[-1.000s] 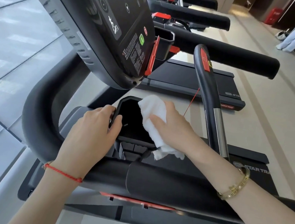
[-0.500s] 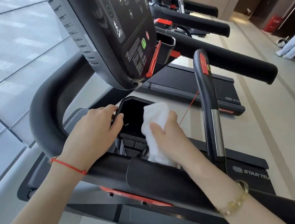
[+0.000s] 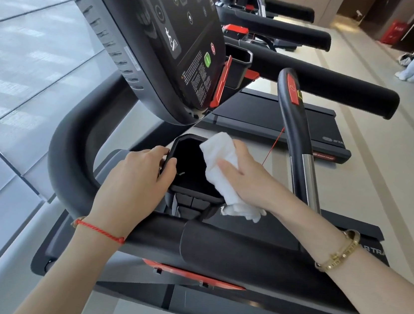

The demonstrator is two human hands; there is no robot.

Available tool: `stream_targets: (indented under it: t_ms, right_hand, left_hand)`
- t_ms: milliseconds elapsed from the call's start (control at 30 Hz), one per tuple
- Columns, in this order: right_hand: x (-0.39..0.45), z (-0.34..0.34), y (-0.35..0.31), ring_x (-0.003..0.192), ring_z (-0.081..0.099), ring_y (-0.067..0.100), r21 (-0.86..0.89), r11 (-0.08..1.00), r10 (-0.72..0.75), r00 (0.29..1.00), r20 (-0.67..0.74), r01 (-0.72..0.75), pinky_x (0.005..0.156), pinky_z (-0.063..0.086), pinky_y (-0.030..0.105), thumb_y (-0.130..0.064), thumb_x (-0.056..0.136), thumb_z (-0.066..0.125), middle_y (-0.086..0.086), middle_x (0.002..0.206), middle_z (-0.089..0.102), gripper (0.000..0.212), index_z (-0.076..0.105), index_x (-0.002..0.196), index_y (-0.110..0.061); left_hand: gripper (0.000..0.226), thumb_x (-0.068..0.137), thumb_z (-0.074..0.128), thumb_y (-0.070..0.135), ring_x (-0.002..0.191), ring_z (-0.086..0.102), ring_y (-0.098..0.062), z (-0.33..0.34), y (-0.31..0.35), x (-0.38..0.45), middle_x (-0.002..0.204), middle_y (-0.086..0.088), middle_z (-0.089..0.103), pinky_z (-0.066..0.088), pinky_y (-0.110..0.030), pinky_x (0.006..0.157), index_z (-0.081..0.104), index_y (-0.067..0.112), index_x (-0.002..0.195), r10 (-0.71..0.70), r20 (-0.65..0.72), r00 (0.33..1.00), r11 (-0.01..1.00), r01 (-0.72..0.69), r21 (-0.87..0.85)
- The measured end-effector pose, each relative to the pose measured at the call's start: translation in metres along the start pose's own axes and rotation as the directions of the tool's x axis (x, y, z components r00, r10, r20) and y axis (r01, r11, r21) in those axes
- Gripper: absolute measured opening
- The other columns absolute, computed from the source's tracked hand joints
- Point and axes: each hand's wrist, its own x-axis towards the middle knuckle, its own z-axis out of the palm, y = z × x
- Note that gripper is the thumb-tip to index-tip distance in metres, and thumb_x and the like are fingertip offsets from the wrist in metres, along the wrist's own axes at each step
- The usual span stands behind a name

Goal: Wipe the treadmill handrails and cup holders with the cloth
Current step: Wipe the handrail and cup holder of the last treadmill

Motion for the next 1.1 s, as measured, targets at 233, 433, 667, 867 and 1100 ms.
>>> stream_targets:
  t_ms: [233, 433, 667, 867, 1100]
  right_hand:
    - [0.037, -0.021, -0.011, 0.074, 0.047, 0.006, -0.178, 0.969, -0.151, 0.981, 0.12, 0.171, 0.059, 0.03, 0.022, -0.04, 0.102, 0.039, -0.012, 0.077, 0.048, 0.011, 0.042, 0.107, -0.03]
    - [0.056, -0.009, -0.038, 0.096, 0.058, 0.027, -0.431, 0.821, -0.334, 0.927, 0.173, 0.376, 0.082, 0.046, 0.044, -0.038, 0.101, 0.039, 0.002, 0.109, 0.064, 0.024, 0.047, 0.12, -0.025]
    - [0.035, -0.01, -0.006, 0.077, 0.054, 0.021, -0.305, 0.928, -0.232, 0.973, -0.019, 0.215, 0.061, 0.036, 0.034, -0.047, 0.1, 0.038, -0.008, 0.074, 0.055, 0.018, 0.043, 0.093, -0.03]
    - [0.029, -0.011, -0.003, 0.072, 0.051, 0.017, -0.113, 0.988, -0.109, 0.994, -0.001, 0.108, 0.059, 0.037, 0.031, -0.041, 0.101, 0.04, -0.002, 0.075, 0.053, 0.026, 0.035, 0.077, -0.033]
    - [0.024, -0.004, -0.012, 0.08, 0.047, 0.019, -0.022, 0.999, -0.032, 0.997, -0.076, 0.031, 0.057, 0.028, 0.024, -0.041, 0.1, 0.046, -0.014, 0.076, 0.046, 0.009, 0.044, 0.097, -0.032]
  left_hand:
    - [0.029, 0.097, 0.049, 0.036, 0.069, 0.066, -0.021, -0.002, 0.004, 0.0, 0.079, -0.001, 0.069, 0.056, -0.041, 0.064, 0.065, 0.016, 0.109, -0.02, -0.009, 1.0, 1.0, 0.02, -0.009]
    - [0.027, 0.095, 0.048, 0.038, 0.066, 0.065, -0.022, -0.003, 0.005, 0.0, 0.075, -0.001, 0.068, 0.055, -0.047, 0.066, 0.064, 0.017, 0.103, -0.039, 0.003, 0.999, 0.999, 0.039, 0.003]
    - [0.029, 0.096, 0.049, 0.039, 0.069, 0.066, -0.019, -0.004, 0.006, -0.002, 0.075, 0.003, 0.068, 0.057, -0.044, 0.068, 0.064, 0.023, 0.116, -0.055, 0.009, 0.998, 0.998, 0.055, -0.018]
    - [0.03, 0.097, 0.049, 0.037, 0.067, 0.066, -0.02, -0.004, 0.008, -0.002, 0.074, 0.001, 0.068, 0.057, -0.045, 0.067, 0.064, 0.021, 0.117, -0.043, 0.0, 0.999, 0.999, 0.043, -0.004]
    - [0.03, 0.097, 0.048, 0.038, 0.068, 0.066, -0.023, -0.004, 0.007, -0.003, 0.074, -0.002, 0.069, 0.057, -0.046, 0.068, 0.065, 0.018, 0.113, -0.043, 0.015, 0.999, 0.999, 0.043, -0.007]
